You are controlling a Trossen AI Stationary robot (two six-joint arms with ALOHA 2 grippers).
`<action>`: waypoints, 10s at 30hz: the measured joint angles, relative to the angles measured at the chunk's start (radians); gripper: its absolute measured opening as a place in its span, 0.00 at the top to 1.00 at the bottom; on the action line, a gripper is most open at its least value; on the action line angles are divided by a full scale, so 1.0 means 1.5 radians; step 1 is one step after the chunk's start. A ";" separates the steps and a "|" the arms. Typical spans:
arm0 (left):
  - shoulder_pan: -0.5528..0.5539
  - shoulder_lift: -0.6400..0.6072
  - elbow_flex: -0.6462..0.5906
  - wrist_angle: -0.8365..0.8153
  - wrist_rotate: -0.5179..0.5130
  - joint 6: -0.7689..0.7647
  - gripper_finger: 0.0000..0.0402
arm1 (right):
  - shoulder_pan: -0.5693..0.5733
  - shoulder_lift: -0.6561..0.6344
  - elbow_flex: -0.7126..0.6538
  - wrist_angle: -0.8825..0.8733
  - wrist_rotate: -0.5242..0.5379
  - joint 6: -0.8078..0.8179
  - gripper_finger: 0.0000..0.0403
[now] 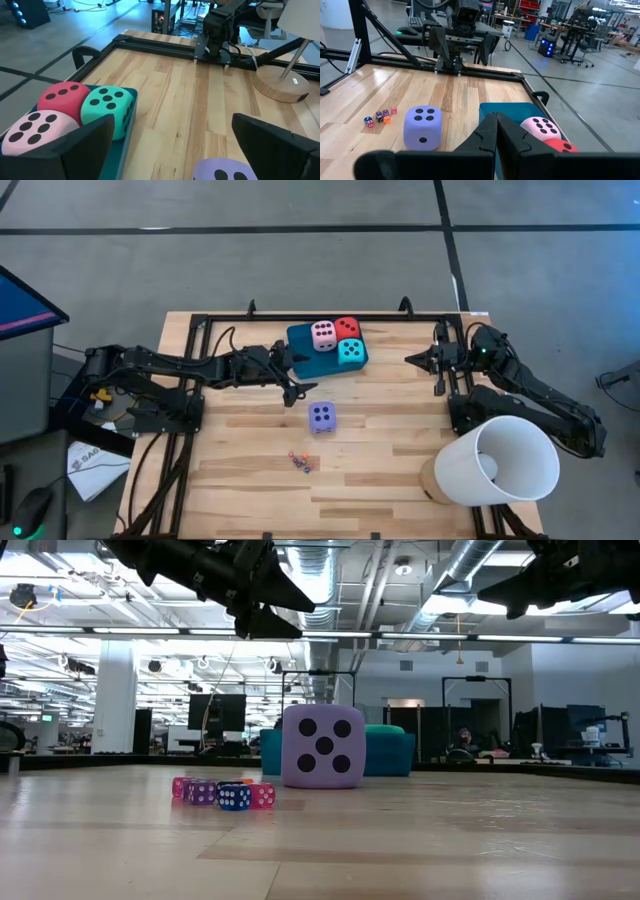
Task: Pick & Place Dice
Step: Put the large purple dice into the blue bin
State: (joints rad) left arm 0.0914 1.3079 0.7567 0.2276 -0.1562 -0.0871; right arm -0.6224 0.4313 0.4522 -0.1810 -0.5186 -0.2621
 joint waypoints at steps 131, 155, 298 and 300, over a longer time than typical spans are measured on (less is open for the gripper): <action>-0.142 0.291 0.066 0.029 -0.035 -0.123 0.01 | 0.000 0.000 0.000 -0.001 -0.001 0.000 1.00; -0.140 0.220 0.066 -0.059 0.011 -0.156 0.01 | 0.000 0.000 0.000 -0.009 0.000 0.001 1.00; -0.208 0.243 0.066 -0.046 -0.145 -0.175 0.01 | 0.000 0.001 0.000 -0.014 -0.001 0.001 1.00; -0.210 0.250 0.066 -0.039 -0.145 -0.178 0.01 | 0.000 0.001 0.000 -0.014 -0.001 0.001 1.00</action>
State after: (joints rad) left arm -0.2241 1.6831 0.8562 0.1687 -0.3735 -0.3534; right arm -0.6220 0.4320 0.4522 -0.2024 -0.5194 -0.2611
